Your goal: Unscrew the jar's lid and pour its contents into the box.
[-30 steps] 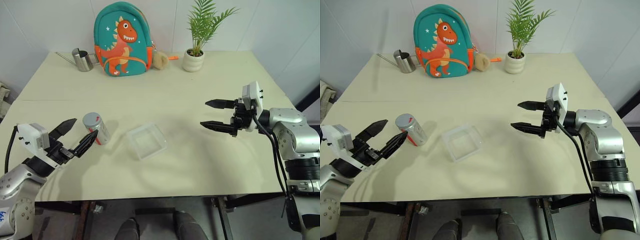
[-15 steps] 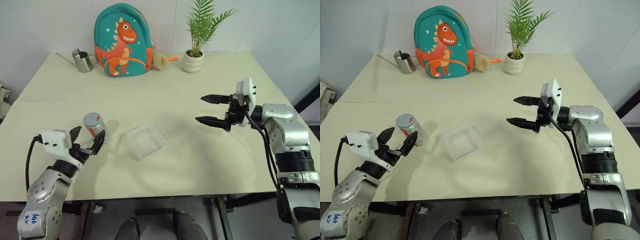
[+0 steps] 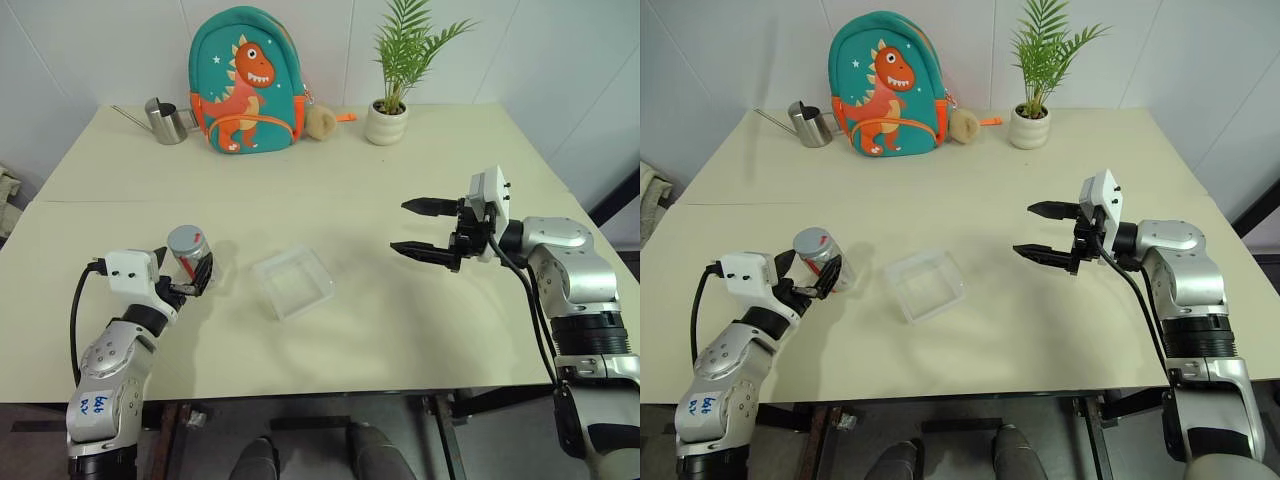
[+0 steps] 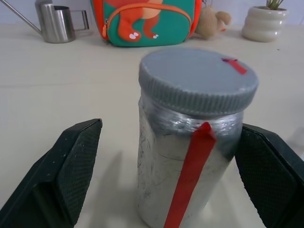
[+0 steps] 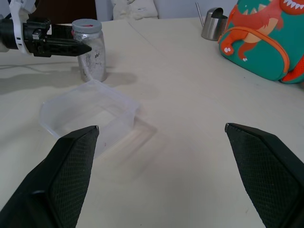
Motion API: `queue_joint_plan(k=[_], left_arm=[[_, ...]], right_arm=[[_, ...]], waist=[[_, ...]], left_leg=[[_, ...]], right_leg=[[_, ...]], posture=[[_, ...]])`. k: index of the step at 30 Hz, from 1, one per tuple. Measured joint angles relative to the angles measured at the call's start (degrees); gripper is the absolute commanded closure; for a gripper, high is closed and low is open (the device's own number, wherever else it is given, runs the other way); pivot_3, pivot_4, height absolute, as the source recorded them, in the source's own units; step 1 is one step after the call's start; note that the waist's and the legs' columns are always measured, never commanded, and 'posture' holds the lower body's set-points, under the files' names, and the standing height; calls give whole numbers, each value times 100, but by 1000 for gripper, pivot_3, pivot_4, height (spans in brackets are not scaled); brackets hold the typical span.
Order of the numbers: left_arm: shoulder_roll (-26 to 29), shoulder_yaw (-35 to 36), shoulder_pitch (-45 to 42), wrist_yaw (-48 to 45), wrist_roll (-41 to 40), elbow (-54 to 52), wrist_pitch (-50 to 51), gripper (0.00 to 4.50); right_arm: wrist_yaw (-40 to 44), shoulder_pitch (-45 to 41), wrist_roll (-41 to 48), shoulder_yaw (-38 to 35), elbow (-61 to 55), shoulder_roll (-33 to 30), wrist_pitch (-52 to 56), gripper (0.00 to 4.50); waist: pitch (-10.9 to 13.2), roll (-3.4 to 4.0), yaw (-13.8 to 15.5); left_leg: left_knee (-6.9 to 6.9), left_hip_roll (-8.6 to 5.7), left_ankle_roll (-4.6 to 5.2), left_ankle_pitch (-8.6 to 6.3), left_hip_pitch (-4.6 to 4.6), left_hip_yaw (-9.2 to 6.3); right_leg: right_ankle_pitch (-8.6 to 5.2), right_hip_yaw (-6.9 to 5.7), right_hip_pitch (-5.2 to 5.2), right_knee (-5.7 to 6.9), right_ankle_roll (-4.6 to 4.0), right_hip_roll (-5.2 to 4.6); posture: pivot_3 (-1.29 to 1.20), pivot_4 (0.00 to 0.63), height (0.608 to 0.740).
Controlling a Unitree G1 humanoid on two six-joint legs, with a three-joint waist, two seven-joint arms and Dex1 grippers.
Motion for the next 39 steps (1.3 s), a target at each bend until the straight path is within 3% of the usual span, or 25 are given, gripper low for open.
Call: queue_joint_plan(k=[11, 17, 20, 28, 31, 39], left_arm=[[-23, -160, -371, -122, 88, 374, -253, 39], [-37, -206, -383, -164, 115, 470, -394, 1852], [-37, -209, -381, -203, 115, 486, -395, 2472], [96, -188, -396, -412, 45, 499, -384, 2471], [273, -185, -807, -1149, -500, 505, -380, 2471], [1121, -552, -1633, -2453, -799, 694, -33, 2471]], right_arm=[[-120, 58, 3, -4, -188, -19, 125, 0], [-166, 58, 3, -8, -217, -38, 143, 0], [-179, 58, 3, -10, -220, -39, 143, 0], [-529, 69, 3, -27, -556, -5, 195, 0], [-1254, 51, 29, -74, -1067, 380, 565, 0], [-2961, 353, 276, 32, -2997, 1200, 1849, 0]], waist=[[0, 0, -1], [0, 0, -2], [0, 0, -1], [0, 0, -2], [0, 0, 5], [0, 1, 9]], left_leg=[[-1, 0, 0, 0, 0, -1], [-1, 0, 0, 0, 0, 0], [-1, 0, 0, 0, 0, 0], [-1, 0, 0, 0, -1, -1], [-1, 1, -2, 2, -3, -5], [-13, 1, -5, -1, -10, -15]], right_leg=[[1, 0, 0, 0, 1, 0], [1, 0, 0, 1, 3, 0], [1, 0, 0, 0, 3, 0], [1, 0, -1, 0, 3, 0], [2, -2, -2, 2, 0, 2], [1, -9, -8, 3, -2, 1]], posture=[[0, 150, 740], [0, 150, 740], [0, 150, 740], [0, 150, 740], [0, 150, 740], [0, 150, 740]])
